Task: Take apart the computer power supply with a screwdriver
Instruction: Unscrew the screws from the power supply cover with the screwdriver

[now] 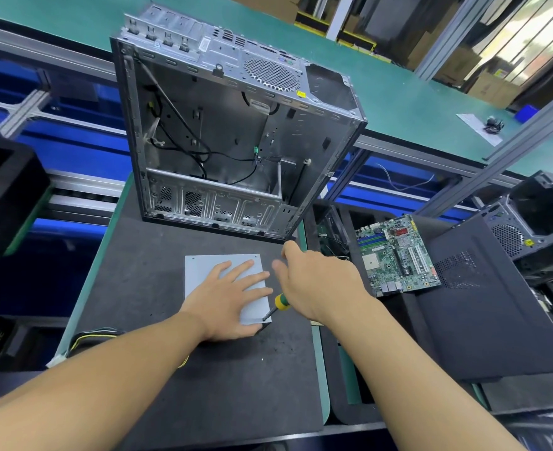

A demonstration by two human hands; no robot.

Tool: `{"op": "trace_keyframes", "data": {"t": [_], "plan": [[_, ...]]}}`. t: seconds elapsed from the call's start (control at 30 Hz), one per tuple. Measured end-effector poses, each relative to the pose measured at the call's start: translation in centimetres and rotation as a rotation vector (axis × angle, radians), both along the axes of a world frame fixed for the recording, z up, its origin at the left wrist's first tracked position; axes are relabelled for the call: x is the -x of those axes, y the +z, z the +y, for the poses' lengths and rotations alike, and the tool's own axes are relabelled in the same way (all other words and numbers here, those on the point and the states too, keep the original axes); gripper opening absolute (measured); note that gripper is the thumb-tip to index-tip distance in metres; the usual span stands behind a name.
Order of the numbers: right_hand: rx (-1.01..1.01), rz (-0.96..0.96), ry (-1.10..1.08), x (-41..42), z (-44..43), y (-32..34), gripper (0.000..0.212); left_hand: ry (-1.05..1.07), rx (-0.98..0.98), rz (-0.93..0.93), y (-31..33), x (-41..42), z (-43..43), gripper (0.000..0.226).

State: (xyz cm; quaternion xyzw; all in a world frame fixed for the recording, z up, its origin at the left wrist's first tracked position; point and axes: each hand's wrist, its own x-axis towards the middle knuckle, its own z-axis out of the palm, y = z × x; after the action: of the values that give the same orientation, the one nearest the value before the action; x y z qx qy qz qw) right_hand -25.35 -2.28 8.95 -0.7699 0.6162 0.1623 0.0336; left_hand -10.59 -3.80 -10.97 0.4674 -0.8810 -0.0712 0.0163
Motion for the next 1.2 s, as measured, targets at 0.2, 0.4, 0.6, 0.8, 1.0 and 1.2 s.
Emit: {"op": "trace_keyframes", "data": {"t": [0.2,0.4,0.6,0.8,1.0,1.2], "plan": [[-0.087,-0.131,0.020,-0.2,-0.2,0.4,0.037,-0.002,0.009,0.018,-0.3,0.0,0.0,0.073],[-0.077,-0.052,-0.035,-0.4,0.0,0.4,0.040,-0.005,0.012,0.021,-0.2,0.0,-0.1,0.073],[-0.127,-0.140,-0.027,-0.4,-0.3,0.4,0.021,0.007,0.010,0.026,-0.4,0.0,-0.1,0.074],[-0.126,-0.023,-0.054,-0.6,0.1,0.5,0.036,-0.002,0.015,0.023,-0.4,0.0,-0.1,0.074],[-0.070,-0.043,0.018,-0.5,0.2,0.5,0.023,0.002,0.011,0.018,-0.2,0.0,0.0,0.074],[-0.147,-0.006,0.022,-0.8,0.8,0.9,0.034,0.002,0.015,0.021,0.0,0.0,0.1,0.071]]}}
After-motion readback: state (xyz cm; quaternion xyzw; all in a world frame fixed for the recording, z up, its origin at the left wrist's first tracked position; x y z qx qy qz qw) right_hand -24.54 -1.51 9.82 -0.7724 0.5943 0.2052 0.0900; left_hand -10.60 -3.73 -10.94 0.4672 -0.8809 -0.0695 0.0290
